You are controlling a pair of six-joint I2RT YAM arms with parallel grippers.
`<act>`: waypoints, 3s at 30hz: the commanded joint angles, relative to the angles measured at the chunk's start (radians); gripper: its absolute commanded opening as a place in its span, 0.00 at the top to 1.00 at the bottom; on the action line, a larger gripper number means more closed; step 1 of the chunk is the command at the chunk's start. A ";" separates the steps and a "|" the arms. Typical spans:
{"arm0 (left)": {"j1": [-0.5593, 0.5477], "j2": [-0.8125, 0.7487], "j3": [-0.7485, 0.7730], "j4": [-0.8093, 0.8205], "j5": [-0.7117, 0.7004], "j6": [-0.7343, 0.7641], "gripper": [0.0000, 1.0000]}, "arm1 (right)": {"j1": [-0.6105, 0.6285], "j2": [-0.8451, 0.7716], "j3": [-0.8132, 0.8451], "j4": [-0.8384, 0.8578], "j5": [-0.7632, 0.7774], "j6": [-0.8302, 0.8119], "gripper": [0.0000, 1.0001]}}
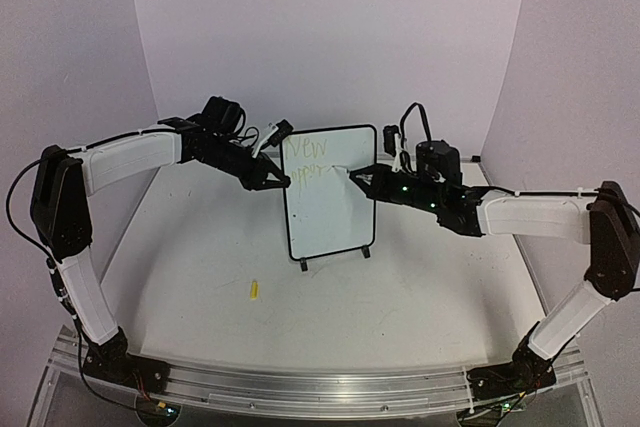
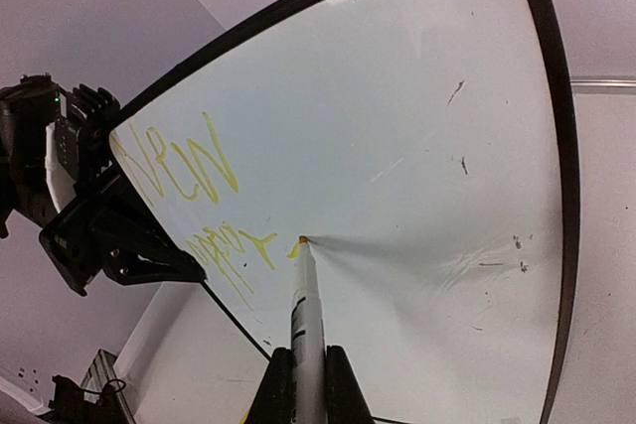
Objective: Write a sentence on the whiteboard
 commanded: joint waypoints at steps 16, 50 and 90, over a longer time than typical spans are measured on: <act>-0.003 -0.030 -0.011 -0.086 -0.075 0.043 1.00 | -0.006 -0.029 0.035 0.048 -0.076 -0.034 1.00; -0.003 -0.029 -0.011 -0.086 -0.077 0.044 1.00 | -0.007 0.009 -0.031 0.002 -0.005 0.011 1.00; -0.003 -0.032 -0.013 -0.086 -0.082 0.043 1.00 | -0.027 -0.235 -0.095 -0.014 -0.137 -0.116 1.00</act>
